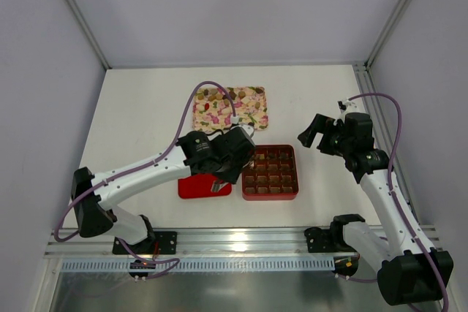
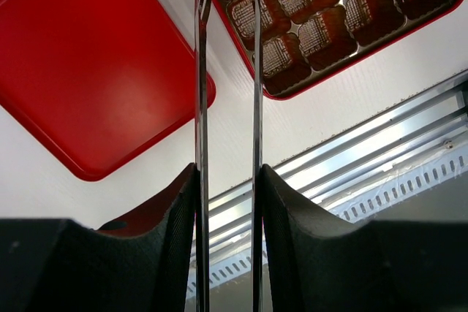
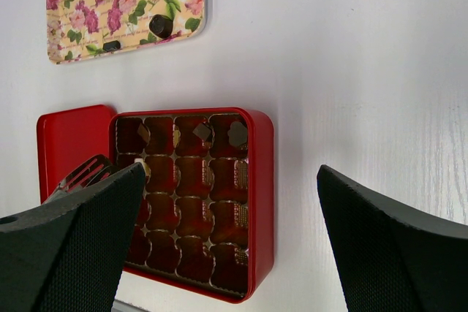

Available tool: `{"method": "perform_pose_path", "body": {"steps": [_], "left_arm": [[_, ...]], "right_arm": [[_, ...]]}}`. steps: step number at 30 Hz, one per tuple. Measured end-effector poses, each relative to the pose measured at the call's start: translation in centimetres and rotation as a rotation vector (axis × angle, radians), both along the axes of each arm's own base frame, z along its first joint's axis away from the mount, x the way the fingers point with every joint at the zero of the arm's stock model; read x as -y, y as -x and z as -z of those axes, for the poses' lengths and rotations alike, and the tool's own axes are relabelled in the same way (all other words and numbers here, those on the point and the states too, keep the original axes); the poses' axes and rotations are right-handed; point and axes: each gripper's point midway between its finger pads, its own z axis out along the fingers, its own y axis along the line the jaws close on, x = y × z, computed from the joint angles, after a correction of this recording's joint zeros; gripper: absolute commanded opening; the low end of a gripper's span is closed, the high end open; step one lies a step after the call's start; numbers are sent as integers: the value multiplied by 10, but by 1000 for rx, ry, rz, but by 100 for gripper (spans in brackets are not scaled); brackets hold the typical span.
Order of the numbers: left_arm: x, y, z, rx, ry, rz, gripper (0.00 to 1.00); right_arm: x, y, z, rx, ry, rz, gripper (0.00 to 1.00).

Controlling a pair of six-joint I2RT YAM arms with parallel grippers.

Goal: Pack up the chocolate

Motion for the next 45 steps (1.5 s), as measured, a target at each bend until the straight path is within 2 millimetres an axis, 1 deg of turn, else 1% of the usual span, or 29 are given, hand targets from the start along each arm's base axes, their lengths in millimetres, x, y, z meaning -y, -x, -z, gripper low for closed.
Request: {"method": "perform_pose_path", "body": {"steps": [10, 12, 14, 16, 19, 22, 24, 28, 30, 32, 36, 39, 45], "left_arm": [[0, -3, -2, 18, -1, -4, 40], [0, -7, -6, 35, -1, -9, 40], [2, -15, -14, 57, 7, -21, 40], [4, -28, -26, 82, 27, -38, 40], [2, -58, -40, 113, 45, -83, 40], [3, -91, -48, 140, 45, -119, 40], [6, -115, -49, 155, 40, -136, 40], [20, -156, -41, 172, 15, -136, 40], [25, -174, -33, 175, 1, -136, 40], [30, -191, -21, 171, -23, -131, 40], [37, -212, -1, 164, -56, -119, 40], [41, -221, 8, 166, -71, -105, 41], [49, -231, 11, 182, -74, -83, 40]], "right_arm": [[0, 0, 0, 0, 0, 0, 100], [0, 0, 0, 0, 0, 0, 100], [0, 0, 0, 0, 0, 0, 100], [0, 0, 0, 0, 0, 0, 100], [-1, 0, 0, 0, -2, -3, 100], [-1, 0, 0, 0, -4, -6, 100], [-1, 0, 0, 0, -4, -6, 100], [-1, 0, 0, 0, -4, -6, 100], [-1, 1, 0, -1, -4, -6, 100], [-1, 1, 0, -4, -4, -6, 100], [-1, 3, 1, -8, -3, -6, 100], [-1, 4, 0, -7, -3, -6, 100], [-1, 5, -1, -6, -3, -6, 100]]}}
